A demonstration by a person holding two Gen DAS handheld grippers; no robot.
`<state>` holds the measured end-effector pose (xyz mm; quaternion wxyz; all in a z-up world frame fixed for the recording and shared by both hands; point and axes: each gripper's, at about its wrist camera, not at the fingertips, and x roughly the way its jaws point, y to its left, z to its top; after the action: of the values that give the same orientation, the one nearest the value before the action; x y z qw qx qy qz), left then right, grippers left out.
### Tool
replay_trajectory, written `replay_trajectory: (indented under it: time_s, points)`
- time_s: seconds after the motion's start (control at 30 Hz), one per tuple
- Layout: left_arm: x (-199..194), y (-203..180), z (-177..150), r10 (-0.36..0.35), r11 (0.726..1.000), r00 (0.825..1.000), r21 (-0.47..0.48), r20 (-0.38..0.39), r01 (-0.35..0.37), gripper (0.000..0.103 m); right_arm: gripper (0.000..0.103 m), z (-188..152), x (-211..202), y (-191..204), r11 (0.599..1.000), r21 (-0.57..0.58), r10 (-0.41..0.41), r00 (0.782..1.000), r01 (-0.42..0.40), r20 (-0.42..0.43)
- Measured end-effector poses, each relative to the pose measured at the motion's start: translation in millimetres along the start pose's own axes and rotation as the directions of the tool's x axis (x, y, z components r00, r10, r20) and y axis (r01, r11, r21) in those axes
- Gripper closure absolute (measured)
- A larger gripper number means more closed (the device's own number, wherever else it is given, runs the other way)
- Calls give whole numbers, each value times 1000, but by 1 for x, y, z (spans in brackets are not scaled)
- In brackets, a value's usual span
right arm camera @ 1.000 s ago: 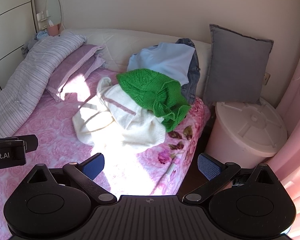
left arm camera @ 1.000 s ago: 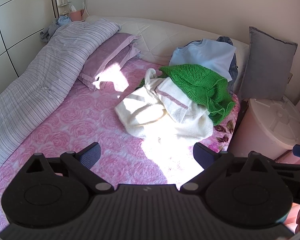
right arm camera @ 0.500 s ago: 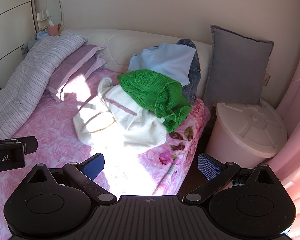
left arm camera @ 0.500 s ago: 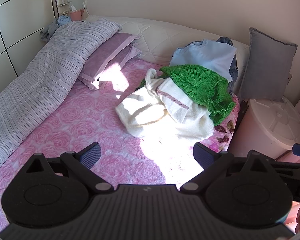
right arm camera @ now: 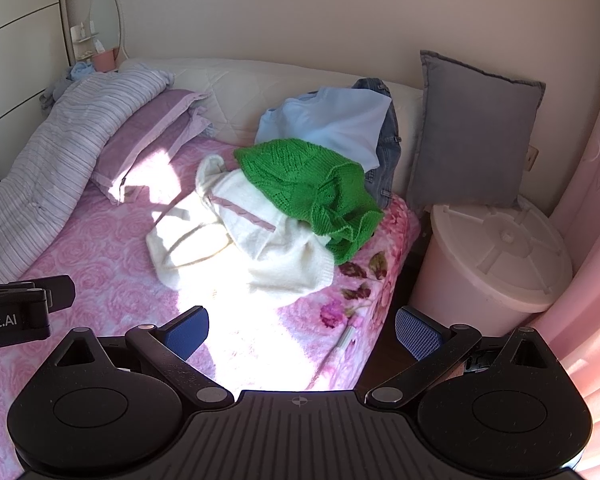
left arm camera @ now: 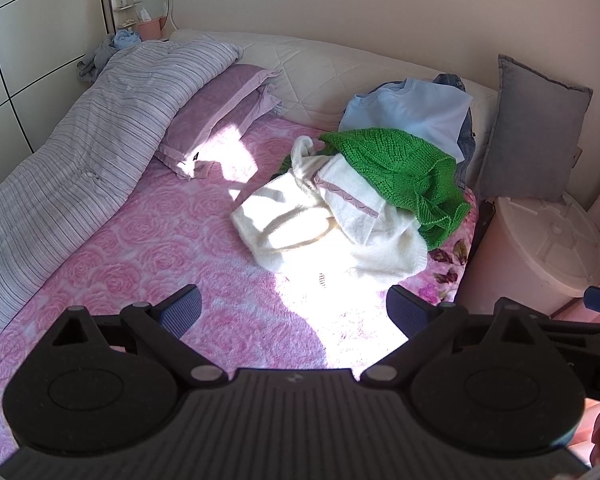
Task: Fold clothes
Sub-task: 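Move both tools toward the clothes pile on the bed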
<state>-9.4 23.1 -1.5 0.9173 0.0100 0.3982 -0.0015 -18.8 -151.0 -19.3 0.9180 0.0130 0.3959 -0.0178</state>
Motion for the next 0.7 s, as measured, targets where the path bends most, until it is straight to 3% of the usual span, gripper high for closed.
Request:
replay_trajectory:
  time_s: [0.7]
  points:
    - [33,16,10,3,1000,998,-26,-64,-5,5,1,9,30,12,1000,-13,14,998,-14,-54]
